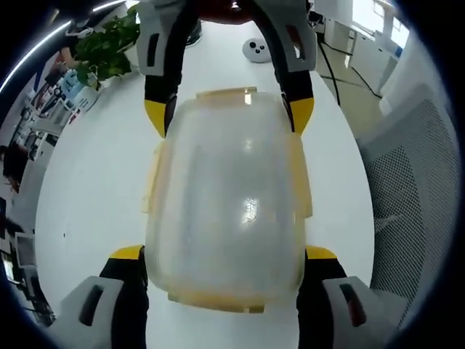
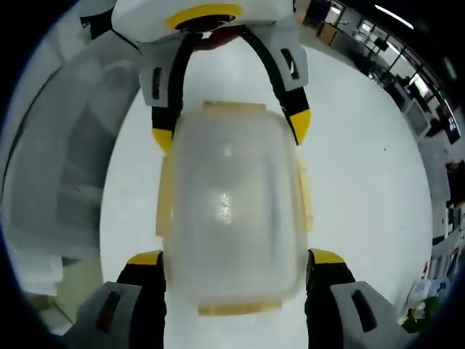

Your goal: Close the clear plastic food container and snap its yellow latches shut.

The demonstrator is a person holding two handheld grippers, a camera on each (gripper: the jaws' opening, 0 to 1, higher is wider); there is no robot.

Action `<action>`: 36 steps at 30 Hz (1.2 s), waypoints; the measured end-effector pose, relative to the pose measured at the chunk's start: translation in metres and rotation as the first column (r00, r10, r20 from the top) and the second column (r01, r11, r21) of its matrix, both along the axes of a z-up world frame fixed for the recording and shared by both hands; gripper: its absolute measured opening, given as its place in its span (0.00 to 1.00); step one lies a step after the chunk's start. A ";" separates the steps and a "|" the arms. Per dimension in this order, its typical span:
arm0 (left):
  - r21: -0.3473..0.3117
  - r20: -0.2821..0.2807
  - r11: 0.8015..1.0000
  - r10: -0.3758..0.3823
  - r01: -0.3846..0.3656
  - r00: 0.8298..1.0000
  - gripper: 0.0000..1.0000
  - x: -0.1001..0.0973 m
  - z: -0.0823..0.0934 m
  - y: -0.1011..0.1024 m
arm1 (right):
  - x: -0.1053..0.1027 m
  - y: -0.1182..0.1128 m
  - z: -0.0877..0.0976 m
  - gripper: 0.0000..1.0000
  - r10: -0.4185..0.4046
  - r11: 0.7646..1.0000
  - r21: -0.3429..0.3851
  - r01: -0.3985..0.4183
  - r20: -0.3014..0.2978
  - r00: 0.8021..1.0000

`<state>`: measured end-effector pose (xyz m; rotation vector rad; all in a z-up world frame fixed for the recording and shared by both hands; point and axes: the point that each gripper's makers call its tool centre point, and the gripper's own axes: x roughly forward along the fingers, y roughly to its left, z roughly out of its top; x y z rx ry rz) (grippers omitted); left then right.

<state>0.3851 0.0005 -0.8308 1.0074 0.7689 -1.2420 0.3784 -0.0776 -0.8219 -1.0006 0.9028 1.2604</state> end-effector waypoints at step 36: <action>0.006 -0.005 1.000 0.016 -0.016 1.000 0.87 -0.016 -0.002 0.043 | -0.018 0.044 -0.003 0.79 -0.005 0.999 -0.033 0.005 -0.009 1.000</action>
